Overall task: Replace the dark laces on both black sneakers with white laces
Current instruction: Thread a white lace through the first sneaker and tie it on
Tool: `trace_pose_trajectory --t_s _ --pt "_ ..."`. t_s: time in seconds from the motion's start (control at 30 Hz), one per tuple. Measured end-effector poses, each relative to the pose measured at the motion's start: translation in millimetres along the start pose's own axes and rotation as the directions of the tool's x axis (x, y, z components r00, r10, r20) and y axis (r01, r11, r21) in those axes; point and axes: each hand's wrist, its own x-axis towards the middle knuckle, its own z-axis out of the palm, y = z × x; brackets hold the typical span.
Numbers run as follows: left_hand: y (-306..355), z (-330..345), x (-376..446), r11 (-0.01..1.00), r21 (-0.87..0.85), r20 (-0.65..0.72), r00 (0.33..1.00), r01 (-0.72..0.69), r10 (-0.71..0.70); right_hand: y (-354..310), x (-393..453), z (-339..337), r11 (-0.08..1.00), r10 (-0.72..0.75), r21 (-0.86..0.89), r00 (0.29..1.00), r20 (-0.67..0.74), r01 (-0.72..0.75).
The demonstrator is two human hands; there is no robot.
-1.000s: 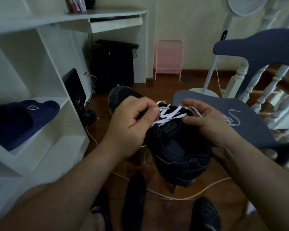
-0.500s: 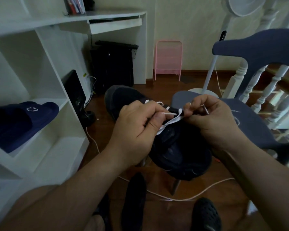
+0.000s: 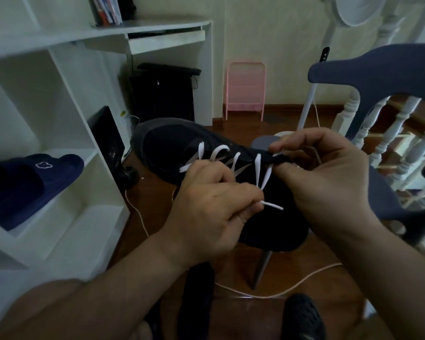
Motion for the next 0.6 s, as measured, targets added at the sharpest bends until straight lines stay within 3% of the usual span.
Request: trace_pose_trajectory --t_s 0.33,0.6 --pt "-1.7 1.2 -6.3 0.999 -0.042 -0.022 1.0 0.012 -0.013 -6.4 -2.8 -1.1 0.985 -0.158 -0.079 0.987 -0.017 0.156" --pt "-2.3 1.4 -14.0 0.894 -0.326 -0.082 0.933 0.308 -0.352 -4.5 -3.1 -1.5 0.98 -0.18 -0.097 0.983 -0.032 0.176"
